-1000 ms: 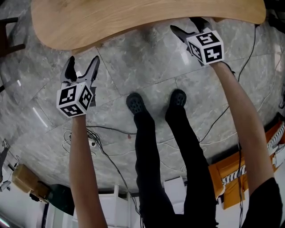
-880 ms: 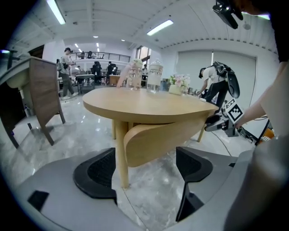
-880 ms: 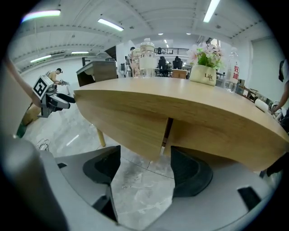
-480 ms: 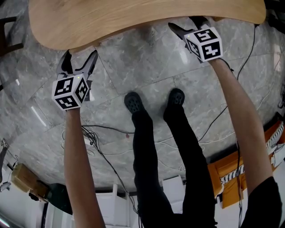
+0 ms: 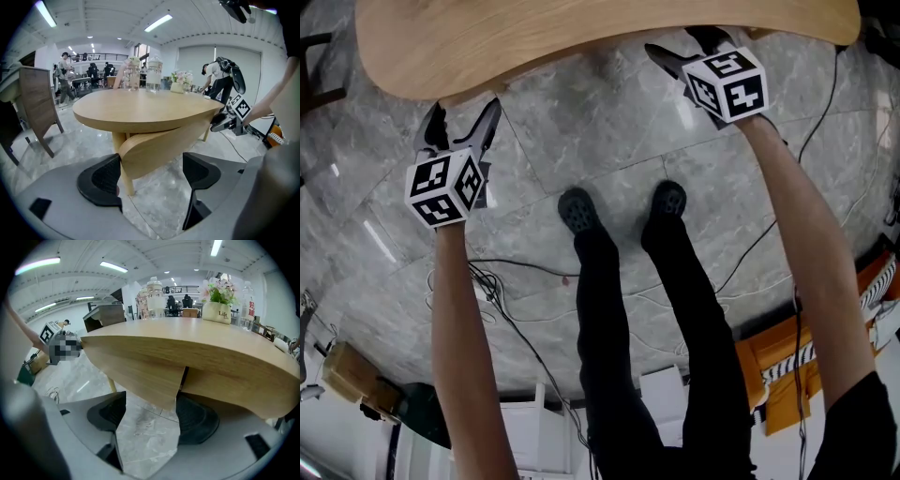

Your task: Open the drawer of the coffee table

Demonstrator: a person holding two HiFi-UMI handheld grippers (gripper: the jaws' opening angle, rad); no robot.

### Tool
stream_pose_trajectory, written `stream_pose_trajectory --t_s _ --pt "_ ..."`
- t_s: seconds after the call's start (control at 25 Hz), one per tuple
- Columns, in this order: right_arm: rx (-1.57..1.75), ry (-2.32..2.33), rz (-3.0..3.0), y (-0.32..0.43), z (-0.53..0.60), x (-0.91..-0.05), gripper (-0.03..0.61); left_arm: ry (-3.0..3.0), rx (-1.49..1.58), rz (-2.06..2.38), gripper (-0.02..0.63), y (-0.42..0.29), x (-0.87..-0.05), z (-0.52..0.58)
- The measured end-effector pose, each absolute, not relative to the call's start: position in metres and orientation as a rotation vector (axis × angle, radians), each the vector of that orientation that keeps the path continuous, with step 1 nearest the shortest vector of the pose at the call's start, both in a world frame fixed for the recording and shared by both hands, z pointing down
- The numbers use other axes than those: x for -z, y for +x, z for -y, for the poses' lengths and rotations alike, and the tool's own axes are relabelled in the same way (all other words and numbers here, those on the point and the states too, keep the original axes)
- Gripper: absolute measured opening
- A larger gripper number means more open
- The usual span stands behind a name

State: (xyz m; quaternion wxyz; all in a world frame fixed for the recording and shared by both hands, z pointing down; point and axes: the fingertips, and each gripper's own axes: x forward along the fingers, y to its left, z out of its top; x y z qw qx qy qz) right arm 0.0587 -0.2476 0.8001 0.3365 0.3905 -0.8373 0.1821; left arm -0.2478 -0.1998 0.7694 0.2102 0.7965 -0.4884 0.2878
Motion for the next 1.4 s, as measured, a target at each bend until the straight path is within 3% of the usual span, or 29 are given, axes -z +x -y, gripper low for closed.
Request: stream_pose_trajectory --t_s 1.4 --pt "-0.623 1.082 2.144 0.075 0.164 -0.804 0.288 2.107 -0.754 1.408 0.41 -0.237 -0.772 0.118"
